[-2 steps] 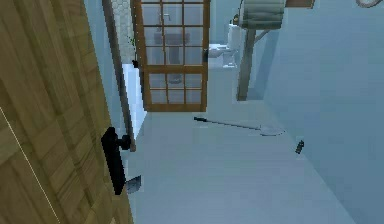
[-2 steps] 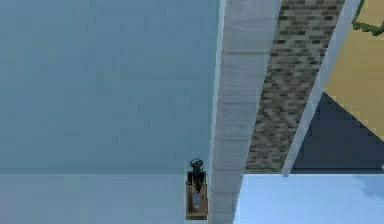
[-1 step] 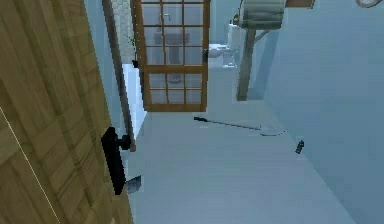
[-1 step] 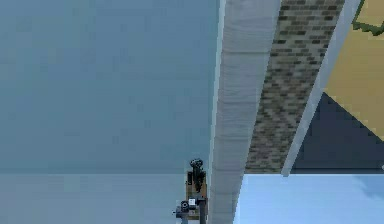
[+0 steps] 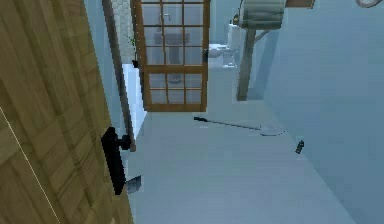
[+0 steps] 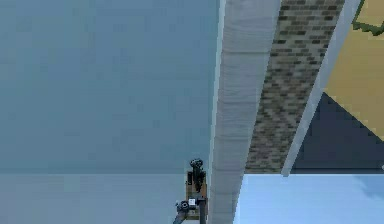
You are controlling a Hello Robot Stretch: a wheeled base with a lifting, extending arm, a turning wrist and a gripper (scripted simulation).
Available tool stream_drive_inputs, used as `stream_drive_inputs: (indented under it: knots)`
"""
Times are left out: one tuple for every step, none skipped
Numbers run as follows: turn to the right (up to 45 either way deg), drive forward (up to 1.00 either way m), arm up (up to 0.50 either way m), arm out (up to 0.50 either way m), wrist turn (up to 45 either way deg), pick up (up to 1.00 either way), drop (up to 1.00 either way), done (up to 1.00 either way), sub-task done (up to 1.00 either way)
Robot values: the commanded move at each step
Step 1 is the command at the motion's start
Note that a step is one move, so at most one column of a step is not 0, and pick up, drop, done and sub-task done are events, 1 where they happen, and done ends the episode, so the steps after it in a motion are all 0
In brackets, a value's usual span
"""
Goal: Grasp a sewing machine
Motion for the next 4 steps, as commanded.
stream_drive_inputs:
  knots:
    - [0.0,0.0,0.0,0.0,45.0,0.0,0.0,0.0,0.0]
    - [0.0,0.0,0.0,0.0,45.0,0.0,0.0,0.0,0.0]
    - [0.0,0.0,0.0,0.0,42.0,0.0,0.0,0.0,0.0]
    - [0.0,0.0,-0.3,0.0,0.0,0.0,0.0,0.0,0.0]
